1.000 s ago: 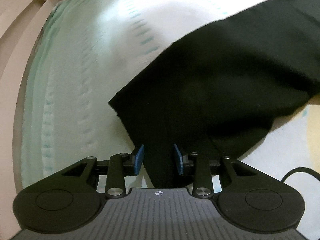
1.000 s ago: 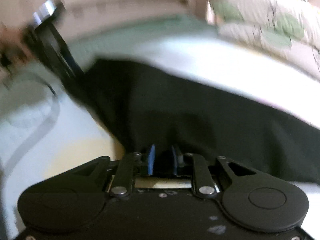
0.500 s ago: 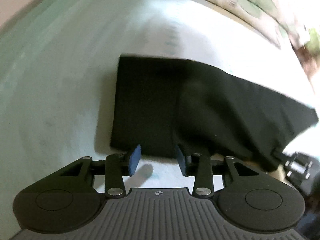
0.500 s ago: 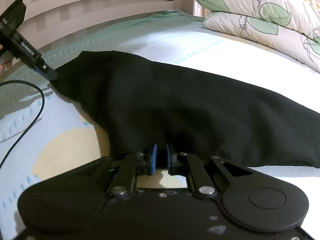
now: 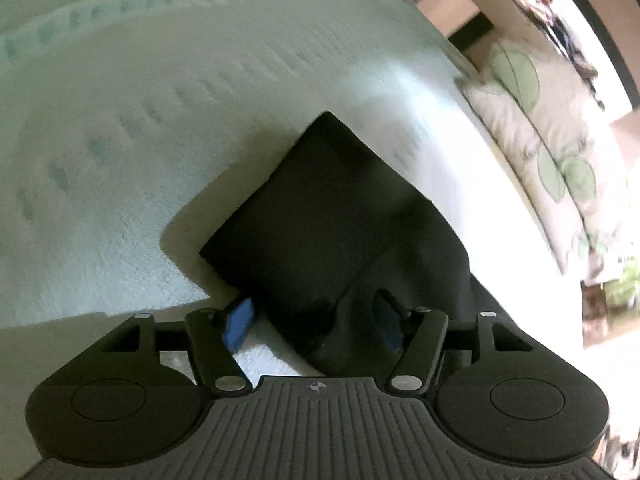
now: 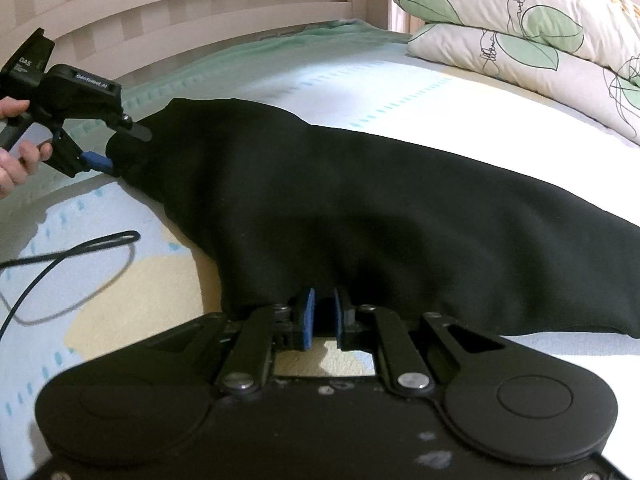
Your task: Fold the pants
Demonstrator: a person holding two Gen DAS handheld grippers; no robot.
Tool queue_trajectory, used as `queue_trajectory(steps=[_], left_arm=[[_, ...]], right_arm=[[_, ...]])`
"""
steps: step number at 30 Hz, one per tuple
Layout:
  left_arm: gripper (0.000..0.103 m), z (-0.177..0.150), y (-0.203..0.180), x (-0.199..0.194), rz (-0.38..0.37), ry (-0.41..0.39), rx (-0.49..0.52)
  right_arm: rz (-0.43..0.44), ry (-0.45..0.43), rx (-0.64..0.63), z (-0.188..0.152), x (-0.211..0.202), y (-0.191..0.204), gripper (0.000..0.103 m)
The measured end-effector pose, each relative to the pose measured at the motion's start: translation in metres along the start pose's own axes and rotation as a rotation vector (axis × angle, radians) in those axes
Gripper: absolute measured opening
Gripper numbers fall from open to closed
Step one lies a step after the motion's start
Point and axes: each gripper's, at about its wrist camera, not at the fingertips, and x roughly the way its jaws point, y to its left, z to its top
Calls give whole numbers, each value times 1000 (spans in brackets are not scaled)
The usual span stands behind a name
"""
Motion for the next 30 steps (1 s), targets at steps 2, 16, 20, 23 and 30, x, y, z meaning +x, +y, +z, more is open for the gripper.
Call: queue_trajectory(steps=[2,16,20,23,30], left_arm=[[57,-5,0,-3,6,-37,-27],[17,-1,-13,-3,191,-68,55],[17,0,-16,-5,199,-54,78],[19,1,-28,-1,220,-23,171],[21,-3,-74,-32,237,12,412]], right_arm=[[1,-2,1,-1,0,0,10],[-3,-128,-11,4,-25,17,14],[7,-39,-88,-1,-10,35,15],[7,-30,-61,-12,-9,33,15],[-60,-163,3,-9,-41,14,29]])
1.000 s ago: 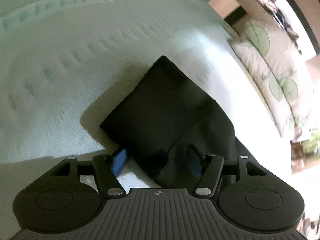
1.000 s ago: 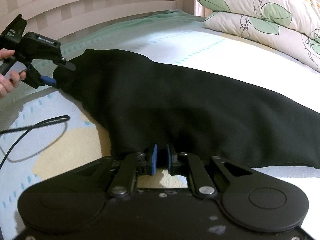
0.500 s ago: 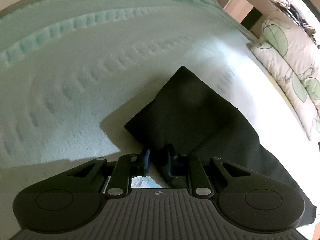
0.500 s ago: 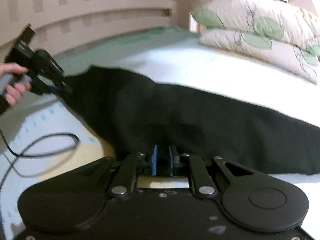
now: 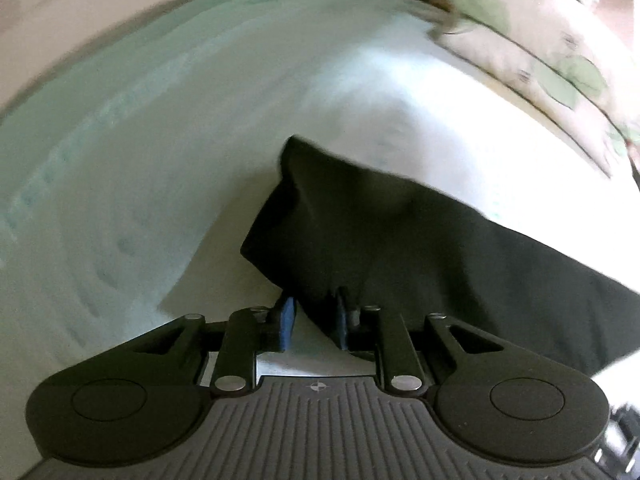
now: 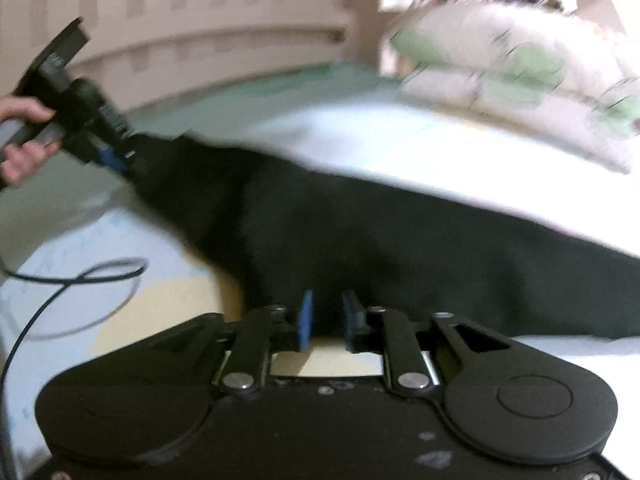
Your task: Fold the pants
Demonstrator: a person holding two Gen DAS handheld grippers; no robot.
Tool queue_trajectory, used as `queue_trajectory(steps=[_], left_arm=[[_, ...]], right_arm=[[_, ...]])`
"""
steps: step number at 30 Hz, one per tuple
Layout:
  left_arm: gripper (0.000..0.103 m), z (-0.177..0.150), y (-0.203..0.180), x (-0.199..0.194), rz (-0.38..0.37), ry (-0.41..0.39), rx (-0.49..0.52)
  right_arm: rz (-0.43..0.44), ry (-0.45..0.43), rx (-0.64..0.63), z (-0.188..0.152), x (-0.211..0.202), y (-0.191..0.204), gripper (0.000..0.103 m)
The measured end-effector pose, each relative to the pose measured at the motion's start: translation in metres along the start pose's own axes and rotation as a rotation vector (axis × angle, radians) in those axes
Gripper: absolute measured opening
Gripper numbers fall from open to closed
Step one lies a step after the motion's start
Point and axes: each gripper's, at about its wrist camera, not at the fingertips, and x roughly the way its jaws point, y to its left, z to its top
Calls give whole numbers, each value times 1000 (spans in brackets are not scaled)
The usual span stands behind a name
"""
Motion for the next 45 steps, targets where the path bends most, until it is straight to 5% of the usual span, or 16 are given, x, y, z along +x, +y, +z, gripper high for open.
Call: queue_trajectory(steps=[2,5,11,19,24,36,42,45], left_arm=[[22,4,-22,-14,21,-23,88],[24,5,-64,-28,32,-49,233],[27,-13,-154,-32,-150,-7,454],[27,-50,-211,16,-255,188,495],[27,-71,-221,45,-212,276,595],[27,-87,-216,48,-175,215,680],[27,-86,-213,52,-167,214,657],[27,-92,-220,53,-174,216,634]], right_arm=[[-66,-42,8,3,-6,-8,34],[-149,20,22,5,0,-23,35],[-193,68,72,6,7,-54,34],[-244,145,95,7,37,-90,25],[-286,142,161,7,46,-129,23],[-326,80,221,11,8,-168,20],[-418,212,219,6,26,-222,20],[-434,190,270,5,26,-254,17]])
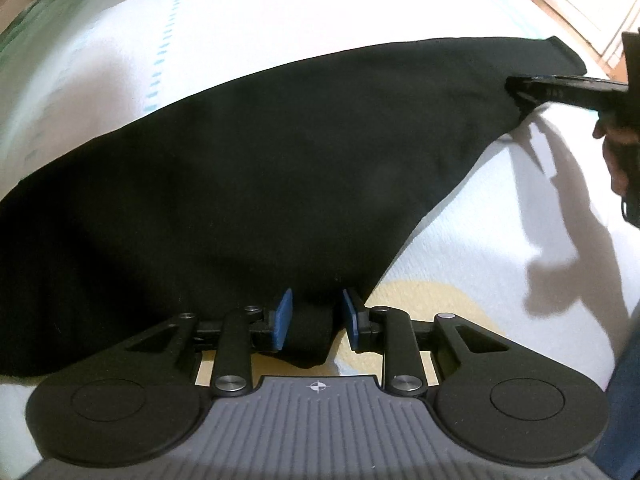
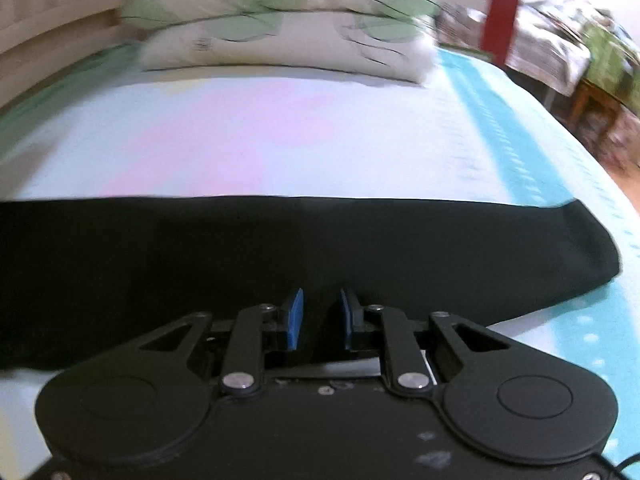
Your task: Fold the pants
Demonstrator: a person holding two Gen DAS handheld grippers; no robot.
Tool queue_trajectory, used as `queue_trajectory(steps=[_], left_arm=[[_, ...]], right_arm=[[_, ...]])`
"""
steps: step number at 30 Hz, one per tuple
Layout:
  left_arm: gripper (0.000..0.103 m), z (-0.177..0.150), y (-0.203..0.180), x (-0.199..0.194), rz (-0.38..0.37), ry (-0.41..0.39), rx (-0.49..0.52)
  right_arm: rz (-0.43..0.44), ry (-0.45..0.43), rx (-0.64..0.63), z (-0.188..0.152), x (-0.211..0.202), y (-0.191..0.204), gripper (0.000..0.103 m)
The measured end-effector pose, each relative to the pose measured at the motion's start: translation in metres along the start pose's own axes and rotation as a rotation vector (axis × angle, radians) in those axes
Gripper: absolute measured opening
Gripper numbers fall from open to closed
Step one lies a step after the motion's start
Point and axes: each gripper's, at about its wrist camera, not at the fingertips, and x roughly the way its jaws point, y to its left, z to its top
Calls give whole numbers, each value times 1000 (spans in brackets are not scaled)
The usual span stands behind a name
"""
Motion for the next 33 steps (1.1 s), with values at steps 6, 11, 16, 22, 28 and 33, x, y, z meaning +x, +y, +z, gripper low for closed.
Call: queue_trajectory(steps=[6,11,16,22,28,33], left_arm=[[27,2,6,-10,-5,-46,-14],[27,7,3,-29,-9,-162,-4],[27,22,-19,-36,23,-224,59],[27,46,-52,-31,3,-264,126],[27,70,-77,-22,-10,-278,151],[28,99,-89,-8,-64,-255,62]], right_arm=[[-79,-27,129,10,-6,-60,20],[-56,-95,351,-5,-29,-128,26],[-12,-87,591,-29,-23,-188,30],[72,-88,821,-51,-1,-218,31],[102,-143,950,-61,9,-235,29],[91,-154,952,-53,12,-241,29]])
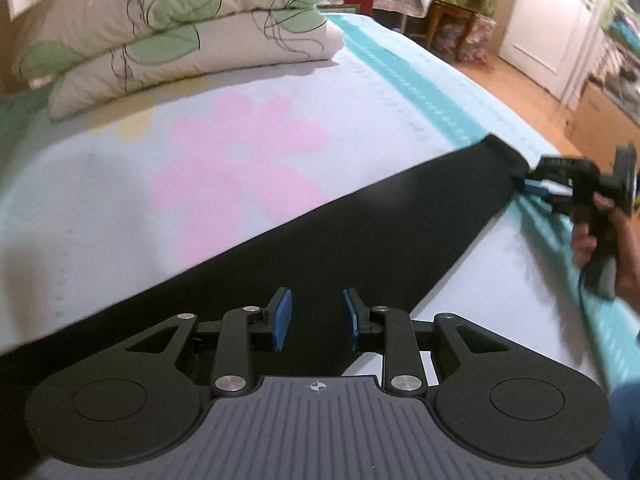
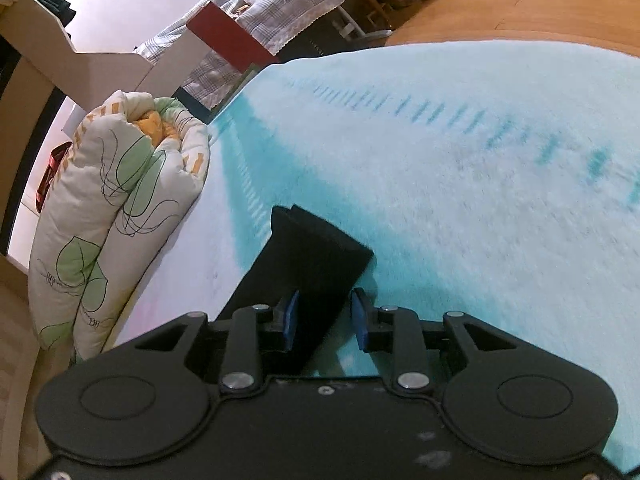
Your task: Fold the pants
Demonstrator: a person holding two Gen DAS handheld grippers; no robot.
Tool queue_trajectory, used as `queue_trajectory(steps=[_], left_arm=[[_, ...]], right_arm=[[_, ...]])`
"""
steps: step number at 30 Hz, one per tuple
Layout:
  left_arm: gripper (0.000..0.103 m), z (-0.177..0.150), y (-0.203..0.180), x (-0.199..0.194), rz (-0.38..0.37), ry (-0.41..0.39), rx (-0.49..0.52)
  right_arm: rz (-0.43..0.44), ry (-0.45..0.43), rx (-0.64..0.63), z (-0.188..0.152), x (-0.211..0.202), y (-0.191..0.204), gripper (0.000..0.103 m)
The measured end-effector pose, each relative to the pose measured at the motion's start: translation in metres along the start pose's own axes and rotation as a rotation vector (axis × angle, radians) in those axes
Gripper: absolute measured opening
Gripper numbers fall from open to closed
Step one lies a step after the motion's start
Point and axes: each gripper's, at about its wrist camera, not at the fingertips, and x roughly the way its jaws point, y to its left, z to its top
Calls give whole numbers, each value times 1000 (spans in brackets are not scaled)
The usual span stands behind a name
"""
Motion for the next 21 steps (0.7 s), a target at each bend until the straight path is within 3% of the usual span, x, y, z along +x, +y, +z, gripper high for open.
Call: queue_trajectory(steps=[5,15,17,21], left_arm=[[28,23,-13,29,-64,11,-120],[28,52,-55,84,-74,4,-160],[28,54,-61,93,-68,14,-154],[28,57,-70,106,-78,38,-138]], right_arm=[[5,3,-22,11,6,1,30],[21,10,-119,23,20,8,31],[8,14,-169,23,22,13,17],[-20,1,-294,19,19,27,14]])
